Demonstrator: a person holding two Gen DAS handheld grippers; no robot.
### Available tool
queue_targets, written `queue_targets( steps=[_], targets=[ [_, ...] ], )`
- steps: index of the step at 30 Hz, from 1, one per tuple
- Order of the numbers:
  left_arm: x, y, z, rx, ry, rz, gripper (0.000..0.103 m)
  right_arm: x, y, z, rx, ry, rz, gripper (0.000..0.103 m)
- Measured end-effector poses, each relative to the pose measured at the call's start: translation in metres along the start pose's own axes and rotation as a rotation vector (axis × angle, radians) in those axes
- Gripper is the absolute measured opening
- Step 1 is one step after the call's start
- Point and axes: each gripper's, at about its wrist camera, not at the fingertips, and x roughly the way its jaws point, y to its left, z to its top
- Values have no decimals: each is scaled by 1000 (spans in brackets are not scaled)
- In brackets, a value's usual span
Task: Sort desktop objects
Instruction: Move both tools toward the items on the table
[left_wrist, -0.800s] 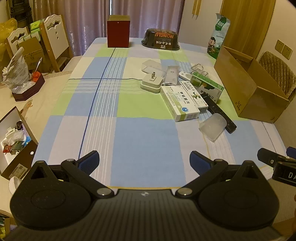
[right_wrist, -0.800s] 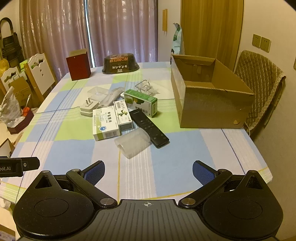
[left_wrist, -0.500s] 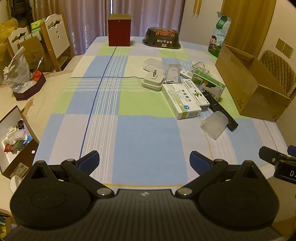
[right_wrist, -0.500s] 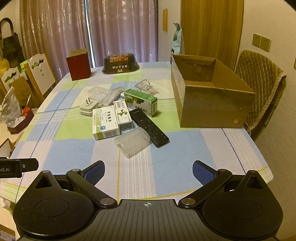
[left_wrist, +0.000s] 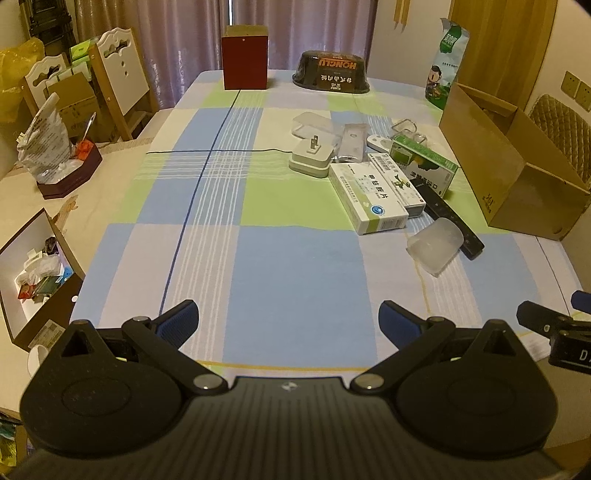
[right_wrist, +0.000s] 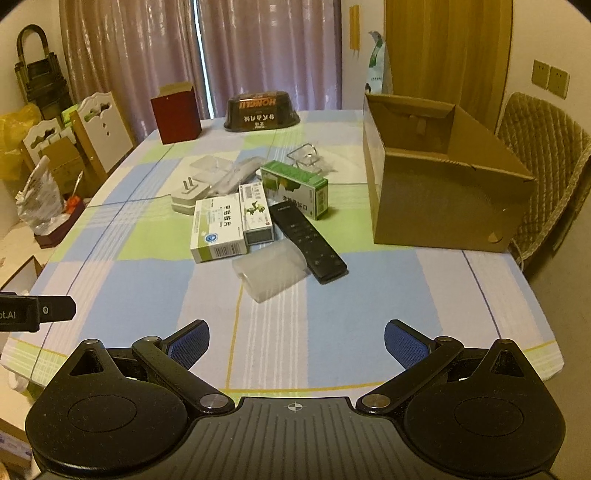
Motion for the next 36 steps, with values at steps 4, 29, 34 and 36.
queue_targets(
  steps=[4,29,34,36],
  targets=[
    [-2,-9,-2,1,3,10,102,4,-9,1,1,13,24,103],
    [-17,-23,-16,-43,-61,43,102,30,-28,7,-199,12,219,103],
    [-8,-7,-6,-49,-97,44,102,51,-16,19,-294,6,226,103],
    [-2,-3,1,-39,-112,33,102,61,-12,25,-321,14,224,103]
  ],
)
